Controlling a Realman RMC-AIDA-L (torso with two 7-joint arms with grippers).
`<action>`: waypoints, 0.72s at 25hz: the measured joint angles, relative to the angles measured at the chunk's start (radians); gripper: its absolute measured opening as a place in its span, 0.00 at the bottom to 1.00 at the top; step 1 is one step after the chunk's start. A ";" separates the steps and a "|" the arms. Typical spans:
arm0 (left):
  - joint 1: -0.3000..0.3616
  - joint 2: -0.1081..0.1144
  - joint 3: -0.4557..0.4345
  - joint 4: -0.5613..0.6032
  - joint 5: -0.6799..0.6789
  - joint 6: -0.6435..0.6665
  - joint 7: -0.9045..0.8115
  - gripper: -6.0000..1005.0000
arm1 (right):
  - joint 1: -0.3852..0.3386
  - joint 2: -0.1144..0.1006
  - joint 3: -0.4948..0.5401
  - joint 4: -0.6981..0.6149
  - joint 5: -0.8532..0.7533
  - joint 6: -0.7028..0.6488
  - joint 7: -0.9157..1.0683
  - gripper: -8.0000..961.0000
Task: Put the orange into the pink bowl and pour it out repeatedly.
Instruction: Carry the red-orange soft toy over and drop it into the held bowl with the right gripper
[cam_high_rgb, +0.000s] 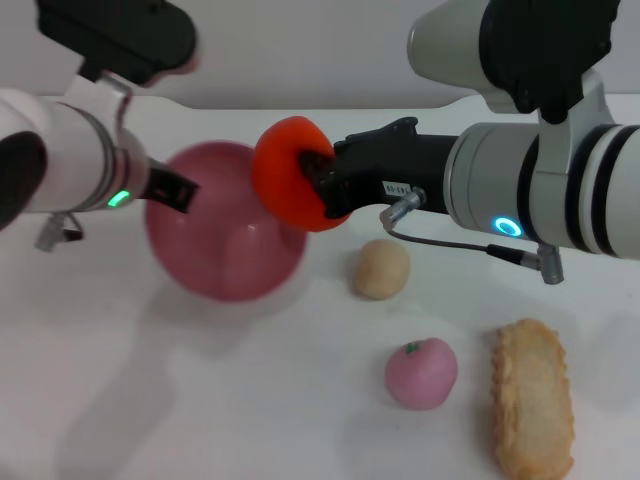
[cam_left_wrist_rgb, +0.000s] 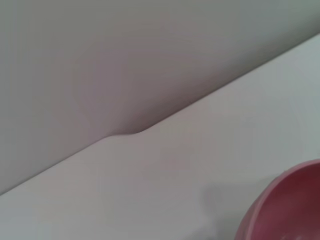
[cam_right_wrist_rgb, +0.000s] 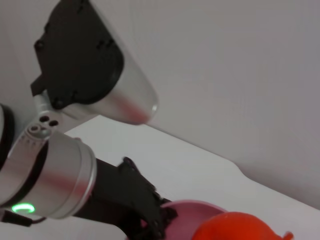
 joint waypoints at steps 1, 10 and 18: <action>-0.010 -0.002 0.020 0.004 -0.056 0.012 0.016 0.05 | 0.002 0.000 0.000 0.004 0.002 -0.001 0.000 0.06; -0.060 -0.002 0.068 0.004 -0.127 0.042 0.016 0.05 | 0.013 -0.003 -0.005 0.062 0.047 -0.014 0.002 0.10; -0.070 -0.001 0.065 -0.007 -0.134 0.046 0.016 0.05 | 0.013 -0.003 -0.011 0.091 0.045 -0.018 -0.006 0.21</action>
